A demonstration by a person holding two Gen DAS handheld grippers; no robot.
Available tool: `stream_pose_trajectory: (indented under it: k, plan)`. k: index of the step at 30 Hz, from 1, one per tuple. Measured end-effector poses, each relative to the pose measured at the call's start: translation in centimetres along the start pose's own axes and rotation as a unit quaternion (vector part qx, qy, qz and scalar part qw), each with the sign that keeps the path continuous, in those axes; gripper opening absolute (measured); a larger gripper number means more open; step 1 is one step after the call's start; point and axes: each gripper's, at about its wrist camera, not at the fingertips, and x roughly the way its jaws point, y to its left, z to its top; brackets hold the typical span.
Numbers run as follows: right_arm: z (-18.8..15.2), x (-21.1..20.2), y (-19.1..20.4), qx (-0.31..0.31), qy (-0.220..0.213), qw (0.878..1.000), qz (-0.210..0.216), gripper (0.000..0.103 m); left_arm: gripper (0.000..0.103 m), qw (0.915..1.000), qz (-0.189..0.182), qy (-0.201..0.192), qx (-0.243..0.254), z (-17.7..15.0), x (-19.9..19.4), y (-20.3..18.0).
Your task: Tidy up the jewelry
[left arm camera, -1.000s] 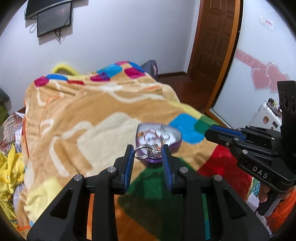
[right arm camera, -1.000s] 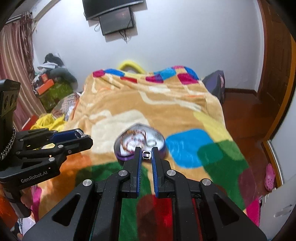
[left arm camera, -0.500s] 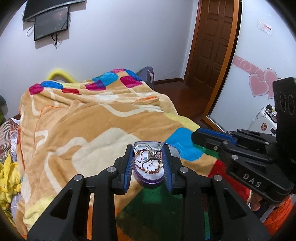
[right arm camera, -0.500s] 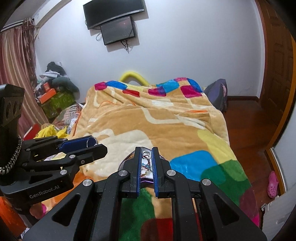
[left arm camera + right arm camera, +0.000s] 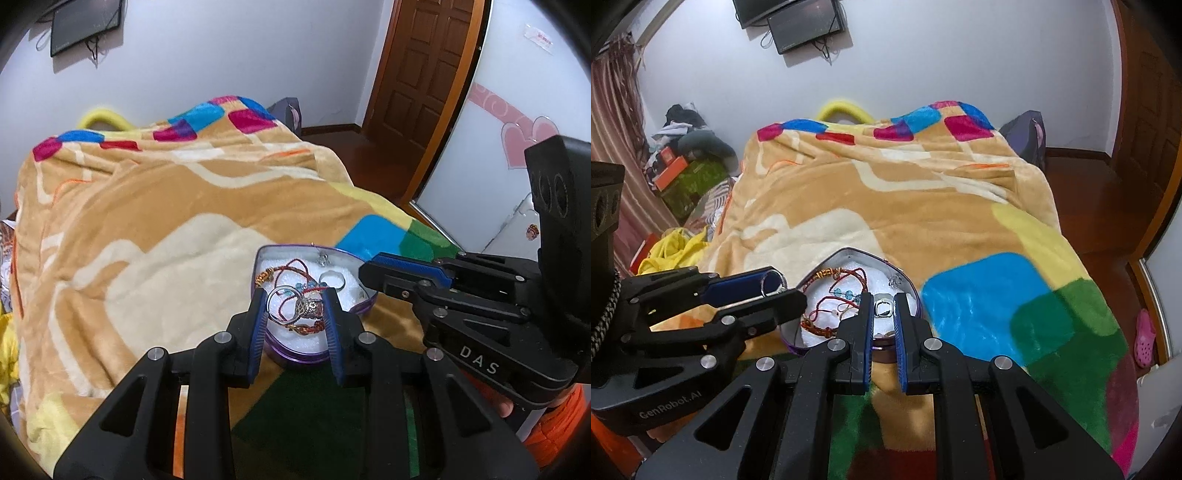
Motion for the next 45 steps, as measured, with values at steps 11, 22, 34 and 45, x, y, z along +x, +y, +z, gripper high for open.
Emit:
stream_pose_trajectory:
  k: [11,22,34,45]
  plan:
    - [0.4,1.1,0.0,0.005,0.032,0.999,0.013,0.009,0.029,1.0,0.002,0.002,0.005,-0.2,0.0,-0.3]
    - [0.8,-0.1,0.0,0.017,0.034,0.999,0.01,0.017,0.03,0.9998,0.005,-0.018,0.007,0.2,-2.3,-0.4]
    - [2.4,-7.9,3.0,-0.017,-0.052,0.998,0.004,0.017,0.03,0.9931,0.023,-0.115,-0.007,1.7,-11.8,-0.8]
    - [1.7,-21.4,7.4,-0.056,-0.255,0.965,-0.022,0.017,0.051,0.9572,0.05,-0.285,0.006,0.7,-25.2,-4.6]
